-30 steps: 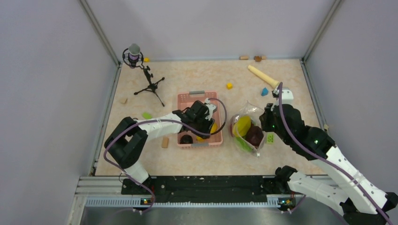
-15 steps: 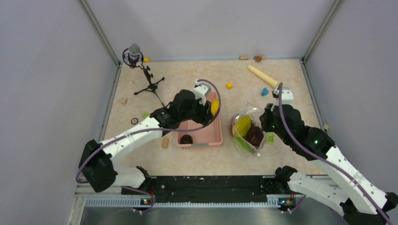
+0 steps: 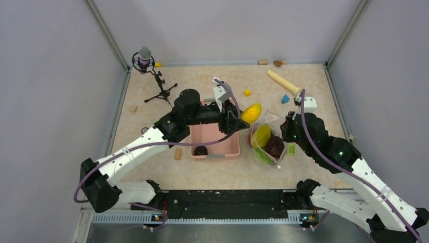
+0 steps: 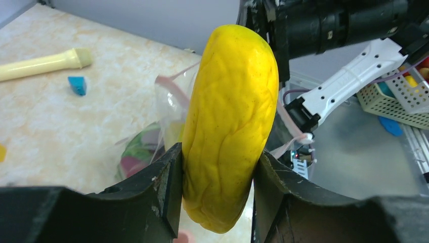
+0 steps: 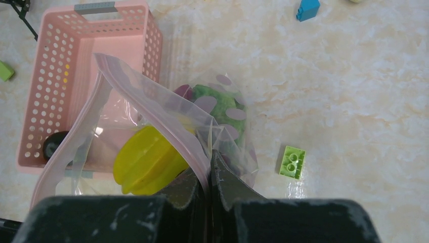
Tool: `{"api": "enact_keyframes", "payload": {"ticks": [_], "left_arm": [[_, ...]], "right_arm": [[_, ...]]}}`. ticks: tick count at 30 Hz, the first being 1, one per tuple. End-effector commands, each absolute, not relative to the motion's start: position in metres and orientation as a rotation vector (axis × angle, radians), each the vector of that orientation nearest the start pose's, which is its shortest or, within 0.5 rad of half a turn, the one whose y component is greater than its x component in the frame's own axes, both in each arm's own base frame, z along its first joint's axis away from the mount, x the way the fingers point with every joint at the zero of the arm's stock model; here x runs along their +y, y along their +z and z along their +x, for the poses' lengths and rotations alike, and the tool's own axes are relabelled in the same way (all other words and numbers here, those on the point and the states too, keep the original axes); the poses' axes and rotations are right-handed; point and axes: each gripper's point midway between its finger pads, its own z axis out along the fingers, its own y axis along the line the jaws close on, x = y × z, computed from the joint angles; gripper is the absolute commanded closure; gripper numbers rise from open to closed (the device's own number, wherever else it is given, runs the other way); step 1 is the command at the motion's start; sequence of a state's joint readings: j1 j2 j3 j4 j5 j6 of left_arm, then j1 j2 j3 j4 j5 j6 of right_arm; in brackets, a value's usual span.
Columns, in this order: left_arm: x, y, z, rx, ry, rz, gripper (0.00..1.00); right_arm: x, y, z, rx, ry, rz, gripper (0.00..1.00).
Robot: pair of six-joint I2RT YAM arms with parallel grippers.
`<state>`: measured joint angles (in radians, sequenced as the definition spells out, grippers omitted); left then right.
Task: Place the food in the zip-top bag and seal the zipper
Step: Place the fake fruit in the zipper food storage bag.
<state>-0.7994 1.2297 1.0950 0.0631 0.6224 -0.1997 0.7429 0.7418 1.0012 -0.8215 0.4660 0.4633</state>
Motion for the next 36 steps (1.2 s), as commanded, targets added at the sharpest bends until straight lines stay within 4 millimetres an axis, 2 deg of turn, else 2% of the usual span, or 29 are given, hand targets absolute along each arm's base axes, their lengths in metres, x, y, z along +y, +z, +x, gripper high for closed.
{"api": "enact_keyframes", "payload": {"ticks": [1, 4, 9, 12, 20, 27, 33, 34, 36], "left_arm": [[-0.38, 0.374, 0.194, 1.407, -1.281, 0.928, 1.0], [-0.391, 0.377, 0.206, 1.458, -1.239, 0.796, 1.0], [-0.412, 0.387, 0.201, 1.451, -1.297, 0.685, 1.0], [-0.42, 0.385, 0.204, 1.484, -1.337, 0.621, 1.0], [-0.441, 0.367, 0.196, 1.528, -1.376, 0.662, 0.96], [-0.45, 0.362, 0.191, 1.534, -1.359, 0.69, 0.79], [-0.452, 0.358, 0.189, 1.544, -1.336, 0.719, 0.46], [-0.452, 0.357, 0.188, 1.55, -1.333, 0.721, 0.37], [-0.451, 0.357, 0.187, 1.55, -1.337, 0.732, 0.27]], "right_arm": [[0.107, 0.263, 0.216, 2.032, 0.242, 0.005, 0.96], [0.107, 0.263, 0.216, 2.031, 0.24, 0.007, 0.96], [0.106, 0.263, 0.215, 2.032, 0.24, 0.008, 0.96], [0.107, 0.262, 0.215, 2.034, 0.242, 0.006, 0.96], [0.106, 0.263, 0.215, 2.031, 0.243, 0.01, 0.96], [0.106, 0.263, 0.215, 2.03, 0.241, 0.012, 0.96], [0.106, 0.263, 0.215, 2.03, 0.243, 0.01, 0.96], [0.106, 0.263, 0.215, 2.03, 0.244, 0.011, 0.96], [0.106, 0.263, 0.215, 2.03, 0.243, 0.011, 0.96]]}}
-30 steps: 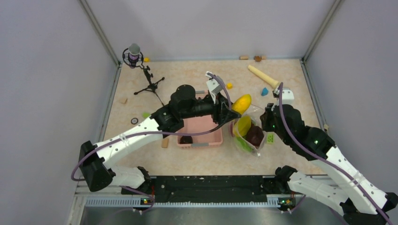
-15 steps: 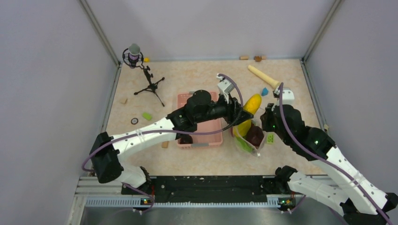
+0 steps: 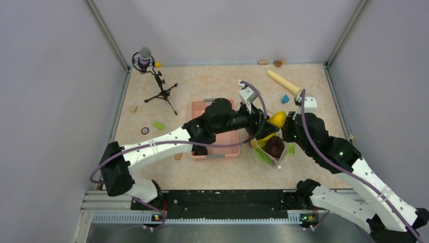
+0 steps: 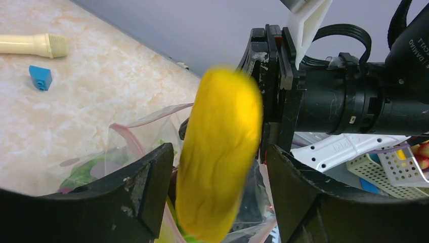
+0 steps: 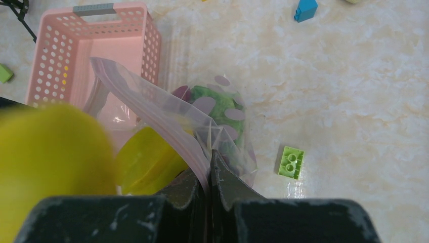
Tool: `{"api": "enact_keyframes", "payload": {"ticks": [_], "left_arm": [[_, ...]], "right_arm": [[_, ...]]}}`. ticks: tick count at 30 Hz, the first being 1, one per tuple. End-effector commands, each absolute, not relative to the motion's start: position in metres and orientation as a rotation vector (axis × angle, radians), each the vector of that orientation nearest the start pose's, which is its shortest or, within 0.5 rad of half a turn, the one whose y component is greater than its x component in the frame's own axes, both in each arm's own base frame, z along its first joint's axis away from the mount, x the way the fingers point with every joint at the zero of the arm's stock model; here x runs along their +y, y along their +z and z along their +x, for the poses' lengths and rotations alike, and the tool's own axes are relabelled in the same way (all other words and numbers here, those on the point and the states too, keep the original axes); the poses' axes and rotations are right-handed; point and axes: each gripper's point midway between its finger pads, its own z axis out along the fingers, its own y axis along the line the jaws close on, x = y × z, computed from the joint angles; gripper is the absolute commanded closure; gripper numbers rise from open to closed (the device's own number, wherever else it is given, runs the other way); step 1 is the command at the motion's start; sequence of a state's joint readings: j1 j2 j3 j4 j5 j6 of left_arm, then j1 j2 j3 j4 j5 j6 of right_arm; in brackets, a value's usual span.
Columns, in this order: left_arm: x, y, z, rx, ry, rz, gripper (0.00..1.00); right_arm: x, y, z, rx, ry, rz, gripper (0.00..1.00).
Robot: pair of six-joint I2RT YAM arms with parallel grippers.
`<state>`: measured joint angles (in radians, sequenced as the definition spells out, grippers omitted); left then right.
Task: Place the food in the zip-top bag and seal the zipper
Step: Place the fake fruit in the zipper food storage bag.
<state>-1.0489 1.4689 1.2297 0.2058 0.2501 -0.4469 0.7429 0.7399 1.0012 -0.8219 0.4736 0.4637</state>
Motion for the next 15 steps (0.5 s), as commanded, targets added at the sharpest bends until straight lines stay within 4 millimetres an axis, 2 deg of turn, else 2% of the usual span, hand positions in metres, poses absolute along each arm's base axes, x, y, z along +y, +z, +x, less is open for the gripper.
{"api": "enact_keyframes", "payload": {"ticks": [1, 6, 11, 15], "left_arm": [[-0.451, 0.358, 0.184, 1.547, -1.343, 0.738, 0.22], [-0.448, 0.359, 0.182, 1.542, -1.334, 0.752, 0.04], [-0.439, 0.359, 0.182, 1.55, -1.31, 0.74, 0.03], [-0.422, 0.357, 0.188, 1.569, -1.245, 0.679, 0.03]], "right_arm": [[0.106, 0.263, 0.215, 2.029, 0.243, 0.01, 0.96], [0.106, 0.263, 0.215, 2.031, 0.241, 0.011, 0.96], [0.106, 0.263, 0.214, 2.03, 0.244, 0.009, 0.96], [0.105, 0.264, 0.214, 2.028, 0.241, 0.013, 0.96]]}}
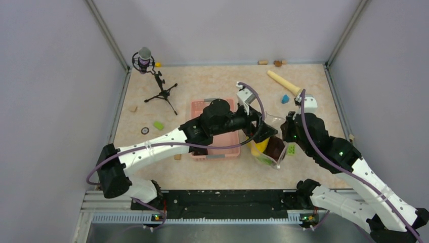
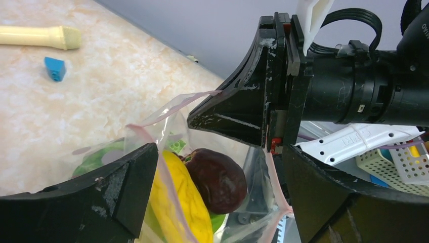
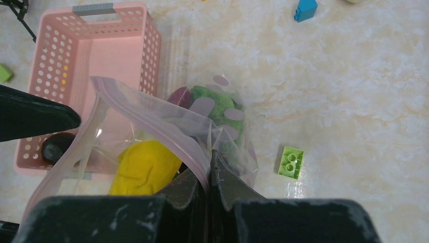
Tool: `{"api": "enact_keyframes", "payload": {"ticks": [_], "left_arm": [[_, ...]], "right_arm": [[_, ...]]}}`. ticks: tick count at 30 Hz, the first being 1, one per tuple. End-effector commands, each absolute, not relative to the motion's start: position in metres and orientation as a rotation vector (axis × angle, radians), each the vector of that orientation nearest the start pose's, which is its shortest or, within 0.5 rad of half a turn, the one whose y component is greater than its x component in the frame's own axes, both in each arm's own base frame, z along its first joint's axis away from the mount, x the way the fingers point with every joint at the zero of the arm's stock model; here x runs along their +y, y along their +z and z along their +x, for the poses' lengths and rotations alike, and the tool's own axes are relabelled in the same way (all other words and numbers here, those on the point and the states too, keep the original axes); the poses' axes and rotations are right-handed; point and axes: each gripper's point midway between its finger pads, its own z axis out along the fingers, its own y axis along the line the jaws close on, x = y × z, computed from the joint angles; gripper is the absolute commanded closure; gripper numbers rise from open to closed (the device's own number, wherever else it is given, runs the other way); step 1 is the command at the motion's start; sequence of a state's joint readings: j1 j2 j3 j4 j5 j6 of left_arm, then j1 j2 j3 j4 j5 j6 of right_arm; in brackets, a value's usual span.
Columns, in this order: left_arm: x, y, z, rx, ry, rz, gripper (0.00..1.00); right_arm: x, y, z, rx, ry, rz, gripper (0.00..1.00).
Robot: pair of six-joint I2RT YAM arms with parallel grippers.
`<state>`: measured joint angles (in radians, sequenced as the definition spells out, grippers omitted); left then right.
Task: Place the food in the zip-top bag and seal the zipper
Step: Place the fake fruit in the zipper food storage bag, then pick up the fake fruit from the bin.
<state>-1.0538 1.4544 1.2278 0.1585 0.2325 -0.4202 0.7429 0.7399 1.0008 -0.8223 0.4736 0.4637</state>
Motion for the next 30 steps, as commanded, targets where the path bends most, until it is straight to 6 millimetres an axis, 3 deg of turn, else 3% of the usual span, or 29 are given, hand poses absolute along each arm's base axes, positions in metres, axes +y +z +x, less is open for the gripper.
{"api": "enact_keyframes", "payload": {"ticks": [1, 7, 11, 15, 20, 30], "left_arm": [[-0.417, 0.355, 0.19, 1.578, -1.22, 0.661, 0.03], [-0.364, 0.335, 0.216, 1.664, -0.995, 0.432, 0.03], [-0.335, 0.302, 0.229, 1.736, -0.868, 0.293, 0.03], [-0.311, 0.261, 0.24, 1.872, -0.681, 0.226, 0.03], [-0.285, 0.225, 0.249, 1.981, -0.474, 0.137, 0.03], [-0.241, 0.182, 0.254, 2.109, -0.144, 0.003, 0.03]], "right_arm": [[0.105, 0.263, 0.214, 2.029, 0.241, 0.012, 0.96], [0.105, 0.263, 0.215, 2.031, 0.235, 0.01, 0.96], [0.105, 0.263, 0.215, 2.031, 0.237, 0.013, 0.96], [0.105, 0.262, 0.215, 2.034, 0.232, 0.013, 0.96], [0.105, 0.261, 0.216, 2.038, 0.226, 0.01, 0.96], [0.105, 0.259, 0.217, 2.043, 0.218, 0.01, 0.96]]}}
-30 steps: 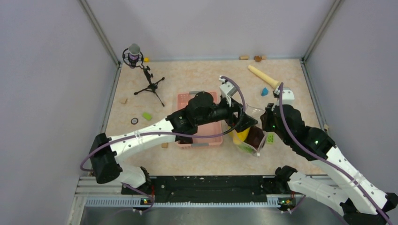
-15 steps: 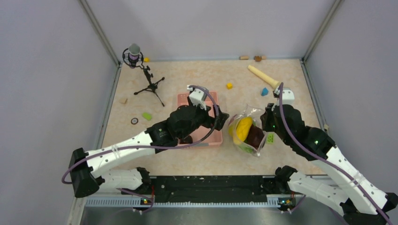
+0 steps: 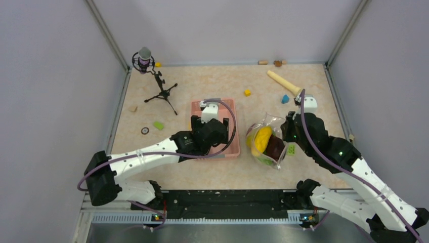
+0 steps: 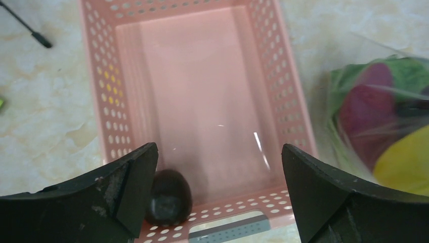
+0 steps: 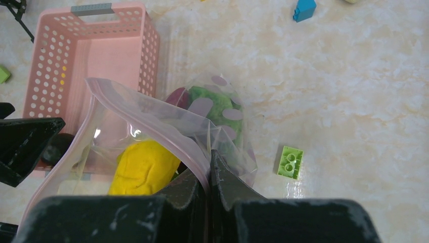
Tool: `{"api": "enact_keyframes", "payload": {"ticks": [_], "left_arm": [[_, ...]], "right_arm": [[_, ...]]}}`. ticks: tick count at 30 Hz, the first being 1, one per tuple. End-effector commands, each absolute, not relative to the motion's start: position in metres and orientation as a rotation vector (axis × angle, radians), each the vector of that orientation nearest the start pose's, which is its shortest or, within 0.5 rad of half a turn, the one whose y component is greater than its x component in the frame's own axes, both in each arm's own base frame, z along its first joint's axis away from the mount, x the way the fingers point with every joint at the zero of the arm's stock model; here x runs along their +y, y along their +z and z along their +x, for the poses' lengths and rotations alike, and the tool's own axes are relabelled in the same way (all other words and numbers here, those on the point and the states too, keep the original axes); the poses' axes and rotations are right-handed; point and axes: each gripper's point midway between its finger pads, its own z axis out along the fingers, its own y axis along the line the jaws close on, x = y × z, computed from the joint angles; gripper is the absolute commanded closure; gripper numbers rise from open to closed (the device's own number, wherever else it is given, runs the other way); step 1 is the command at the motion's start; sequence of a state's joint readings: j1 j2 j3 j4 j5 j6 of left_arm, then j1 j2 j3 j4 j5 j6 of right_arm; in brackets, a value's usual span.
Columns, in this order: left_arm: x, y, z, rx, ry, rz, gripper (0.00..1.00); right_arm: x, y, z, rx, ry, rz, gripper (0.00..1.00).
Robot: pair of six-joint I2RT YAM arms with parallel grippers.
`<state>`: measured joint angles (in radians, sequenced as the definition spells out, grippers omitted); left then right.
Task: Place the food in the zip-top bag and seal the zipper
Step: Pick up the fake fruit from the bin.
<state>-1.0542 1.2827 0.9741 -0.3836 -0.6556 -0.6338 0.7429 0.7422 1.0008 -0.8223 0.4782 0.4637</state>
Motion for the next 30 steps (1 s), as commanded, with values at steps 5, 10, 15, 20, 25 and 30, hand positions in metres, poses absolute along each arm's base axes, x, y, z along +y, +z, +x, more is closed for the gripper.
{"api": "enact_keyframes", "payload": {"ticks": [5, 10, 15, 20, 25, 30], "left_arm": [[-0.236, 0.167, 0.249, 2.153, -0.12, -0.013, 0.03], [-0.231, 0.146, 0.239, 2.229, -0.117, -0.013, 0.03], [-0.223, 0.118, 0.231, 2.319, -0.074, -0.002, 0.03], [-0.229, 0.099, 0.231, 2.375, -0.123, 0.009, 0.05], [-0.222, 0.089, 0.237, 2.397, -0.043, 0.017, 0.07], [-0.222, 0.077, 0.234, 2.442, 0.0, 0.04, 0.1]], "right_arm": [[0.106, 0.259, 0.217, 2.046, 0.22, 0.007, 0.96], [0.107, 0.258, 0.217, 2.051, 0.22, 0.003, 0.95], [0.107, 0.258, 0.217, 2.049, 0.221, 0.003, 0.95], [0.106, 0.259, 0.217, 2.048, 0.217, 0.004, 0.95], [0.106, 0.258, 0.217, 2.048, 0.217, 0.003, 0.95], [0.105, 0.258, 0.217, 2.047, 0.211, 0.006, 0.95]]}}
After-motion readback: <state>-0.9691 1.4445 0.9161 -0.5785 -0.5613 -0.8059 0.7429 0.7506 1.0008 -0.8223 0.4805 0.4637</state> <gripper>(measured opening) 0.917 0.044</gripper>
